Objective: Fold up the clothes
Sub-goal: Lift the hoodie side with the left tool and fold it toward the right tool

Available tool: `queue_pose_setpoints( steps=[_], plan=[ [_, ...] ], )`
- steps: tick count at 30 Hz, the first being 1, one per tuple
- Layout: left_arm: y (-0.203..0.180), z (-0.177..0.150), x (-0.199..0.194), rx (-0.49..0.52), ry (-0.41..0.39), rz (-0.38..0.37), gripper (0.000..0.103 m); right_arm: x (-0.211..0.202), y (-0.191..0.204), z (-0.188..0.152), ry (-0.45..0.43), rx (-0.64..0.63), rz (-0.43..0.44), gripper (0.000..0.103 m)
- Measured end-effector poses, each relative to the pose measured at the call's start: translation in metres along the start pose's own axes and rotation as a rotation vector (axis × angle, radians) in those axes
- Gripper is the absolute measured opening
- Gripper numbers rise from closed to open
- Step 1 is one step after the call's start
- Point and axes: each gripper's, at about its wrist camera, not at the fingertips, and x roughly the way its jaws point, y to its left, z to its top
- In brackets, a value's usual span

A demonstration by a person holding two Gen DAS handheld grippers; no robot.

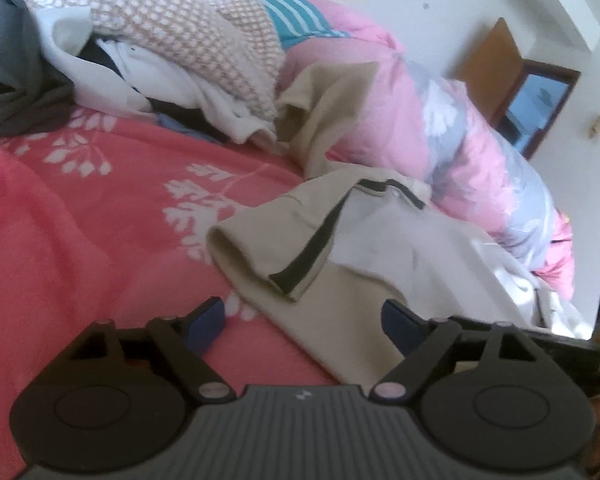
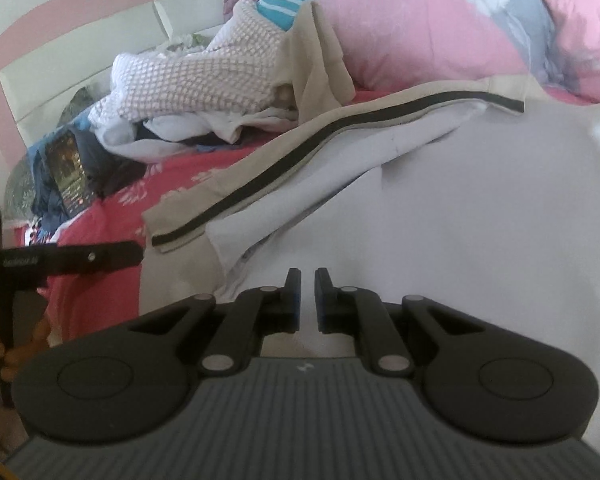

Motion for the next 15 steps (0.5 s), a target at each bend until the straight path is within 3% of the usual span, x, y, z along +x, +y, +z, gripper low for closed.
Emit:
queue_pose_setpoints(
  steps=[2, 4, 9, 15],
  plan=[
    [-0.004, 0.001, 0.004, 0.026, -0.004, 0.032, 0.081, 0.018, -0.008, -0.004, 0.042, 0.062, 0.008, 0.007],
    [-0.007, 0.001, 0.007, 0.050, -0.010, 0.054, 0.078, 0.024, -0.009, -0.011, 0.039, 0.147, 0.088, 0.008],
    [-0.009, 0.005, 0.018, 0.067, -0.032, 0.109, 0.064, 0.018, 0.009, -0.013, 0.061, 0.106, 0.203, 0.009],
    [-0.013, 0.005, 0.025, 0.065, -0.067, 0.142, 0.056, 0.023, -0.019, 0.019, -0.023, 0.201, 0.100, 0.009]
  ],
)
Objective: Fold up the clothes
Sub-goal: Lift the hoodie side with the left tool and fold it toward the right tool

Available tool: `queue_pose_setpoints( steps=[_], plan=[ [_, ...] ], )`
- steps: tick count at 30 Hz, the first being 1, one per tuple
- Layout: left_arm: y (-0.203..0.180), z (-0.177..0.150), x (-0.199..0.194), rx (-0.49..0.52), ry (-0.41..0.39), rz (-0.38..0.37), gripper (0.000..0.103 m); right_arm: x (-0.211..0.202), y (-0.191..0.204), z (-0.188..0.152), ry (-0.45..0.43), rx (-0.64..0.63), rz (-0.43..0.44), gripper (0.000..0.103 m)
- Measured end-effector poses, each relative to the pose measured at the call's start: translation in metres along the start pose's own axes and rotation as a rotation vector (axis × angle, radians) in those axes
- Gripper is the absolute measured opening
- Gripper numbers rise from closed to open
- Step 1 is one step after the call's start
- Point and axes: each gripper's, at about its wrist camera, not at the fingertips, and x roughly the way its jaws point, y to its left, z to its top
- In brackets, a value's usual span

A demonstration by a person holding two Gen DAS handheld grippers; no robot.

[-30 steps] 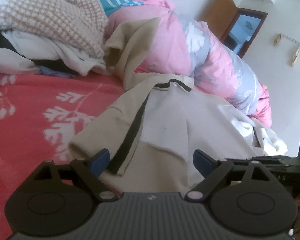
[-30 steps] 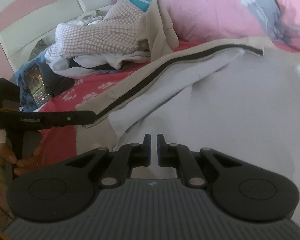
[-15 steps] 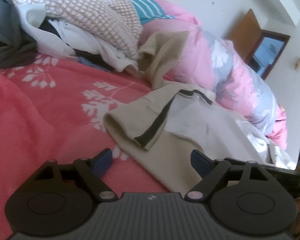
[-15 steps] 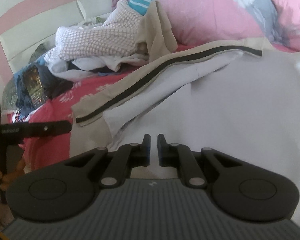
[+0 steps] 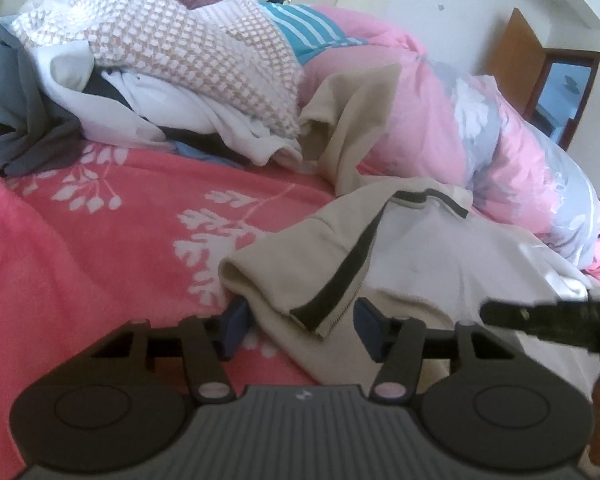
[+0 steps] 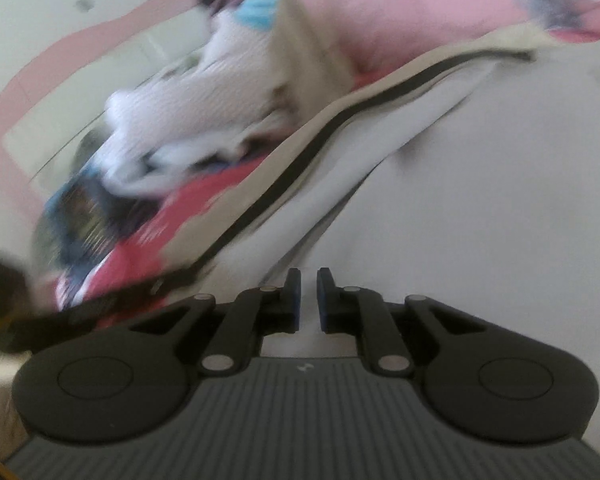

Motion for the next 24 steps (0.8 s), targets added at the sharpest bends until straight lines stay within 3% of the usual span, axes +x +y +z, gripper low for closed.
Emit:
queue_pose_setpoints(
  steps=[5, 9, 14, 17, 19, 21, 24],
  plan=[
    [-0.001, -0.001, 0.003, 0.003, -0.023, 0.003, 0.056, 0.042, -0.003, 0.000, 0.062, 0.033, 0.007, 0.009],
    [0.002, -0.001, 0.002, -0.007, -0.030, -0.011, 0.057, 0.035, 0.013, -0.016, 0.063, -0.030, 0.071, 0.009],
    [0.004, -0.002, -0.002, -0.020, -0.032, -0.023, 0.057, 0.010, -0.002, -0.007, 0.032, 0.111, 0.184, 0.011],
    [0.006, -0.002, -0.005, -0.027, -0.036, -0.020, 0.057, 0.008, 0.003, 0.006, 0.012, 0.178, 0.272, 0.021],
    [0.008, -0.002, -0.008, -0.032, -0.044, -0.012, 0.057, 0.015, 0.010, 0.015, 0.027, 0.232, 0.337, 0.040],
    [0.012, -0.002, -0.012, -0.044, -0.055, -0.012, 0.056, 0.030, 0.016, 0.021, 0.059, 0.276, 0.350, 0.044],
    [0.021, -0.001, -0.018, -0.064, -0.070, -0.006, 0.056, 0.050, 0.021, 0.029, 0.076, 0.316, 0.303, 0.044]
  ],
)
